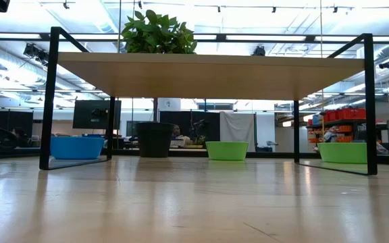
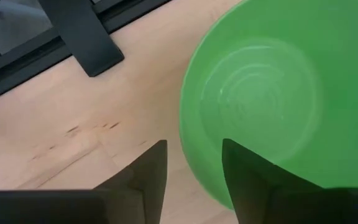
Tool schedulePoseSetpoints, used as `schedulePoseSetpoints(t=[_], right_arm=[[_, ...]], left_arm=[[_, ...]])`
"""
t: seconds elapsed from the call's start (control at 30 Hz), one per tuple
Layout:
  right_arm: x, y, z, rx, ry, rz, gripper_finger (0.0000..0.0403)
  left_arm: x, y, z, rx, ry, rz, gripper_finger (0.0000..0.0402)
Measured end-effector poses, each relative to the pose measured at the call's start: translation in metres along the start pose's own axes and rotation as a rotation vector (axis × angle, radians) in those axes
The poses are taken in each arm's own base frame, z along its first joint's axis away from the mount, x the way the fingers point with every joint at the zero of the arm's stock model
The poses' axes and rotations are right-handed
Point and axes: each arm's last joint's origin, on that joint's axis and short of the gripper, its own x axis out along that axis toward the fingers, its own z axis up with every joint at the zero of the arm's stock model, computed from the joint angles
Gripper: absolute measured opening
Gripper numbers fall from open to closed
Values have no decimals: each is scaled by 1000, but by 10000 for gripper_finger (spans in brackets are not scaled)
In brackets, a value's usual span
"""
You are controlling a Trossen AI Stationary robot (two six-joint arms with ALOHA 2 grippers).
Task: Pick & Place Mini bowls
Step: Put the bottom green bowl on the shelf
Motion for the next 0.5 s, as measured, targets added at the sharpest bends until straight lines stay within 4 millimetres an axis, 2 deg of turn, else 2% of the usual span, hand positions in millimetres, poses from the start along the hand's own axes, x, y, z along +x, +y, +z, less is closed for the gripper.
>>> schedulePoseSetpoints(t=[0.13,0.5], right_arm=[[0,0,-1,-14,9,6,133],[0,0,-1,-13,13,6,48]], left_arm=[[0,0,0,0,0,0,23],[0,0,0,0,0,0,23]])
